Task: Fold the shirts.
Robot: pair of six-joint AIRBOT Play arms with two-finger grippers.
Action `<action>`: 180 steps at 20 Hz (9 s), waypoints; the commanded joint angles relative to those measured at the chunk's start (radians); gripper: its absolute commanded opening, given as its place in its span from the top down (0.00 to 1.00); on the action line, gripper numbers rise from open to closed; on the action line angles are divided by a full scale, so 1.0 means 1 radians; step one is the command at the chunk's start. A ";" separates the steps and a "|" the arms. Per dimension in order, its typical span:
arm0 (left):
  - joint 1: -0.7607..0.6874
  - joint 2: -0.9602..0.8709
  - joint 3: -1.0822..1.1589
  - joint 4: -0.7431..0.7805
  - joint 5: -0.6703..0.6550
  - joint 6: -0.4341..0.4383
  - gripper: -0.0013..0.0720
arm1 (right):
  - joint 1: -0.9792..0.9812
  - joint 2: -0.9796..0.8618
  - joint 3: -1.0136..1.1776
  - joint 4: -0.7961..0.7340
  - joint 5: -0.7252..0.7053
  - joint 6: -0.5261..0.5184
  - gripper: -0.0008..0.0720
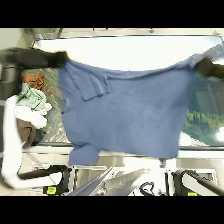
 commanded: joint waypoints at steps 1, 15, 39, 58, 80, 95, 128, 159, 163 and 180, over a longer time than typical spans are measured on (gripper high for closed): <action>-0.015 -0.353 0.089 -0.016 -0.015 0.039 0.96 | 0.028 -0.267 -0.058 0.010 0.151 -0.020 0.95; 0.074 -0.539 0.360 -0.009 0.029 0.081 0.96 | -0.006 -0.666 0.623 -0.101 -0.253 0.038 0.95; 0.066 -0.570 0.346 0.039 0.413 0.091 0.93 | 0.126 -0.706 0.582 -0.508 -0.391 0.085 0.90; 0.135 0.376 -0.714 -0.037 0.568 -0.052 0.05 | -0.185 -0.393 0.155 -0.161 -0.714 -0.044 0.38; 0.191 0.282 -1.030 -0.426 0.257 0.181 0.96 | -0.232 -0.368 0.028 -0.184 -0.692 -0.080 0.38; 0.191 0.440 -1.030 -0.425 0.298 0.206 0.96 | -0.157 -0.303 -0.349 -0.210 -0.523 -0.049 0.39; 0.001 -0.265 0.001 -0.035 0.241 0.015 0.96 | -0.013 -0.455 0.148 -0.138 -0.193 -0.003 0.95; -0.129 -0.096 0.111 -0.254 0.262 0.013 0.96 | -0.064 -0.757 0.496 -0.089 -0.604 -0.115 0.95; -0.303 -0.237 0.111 -0.253 0.120 0.013 0.96 | -0.064 -0.630 0.560 -0.085 -0.637 -0.096 0.95; -0.641 -0.779 0.477 -0.469 -0.079 -0.014 0.96 | -0.074 -0.138 0.564 -0.086 -0.853 0.052 0.95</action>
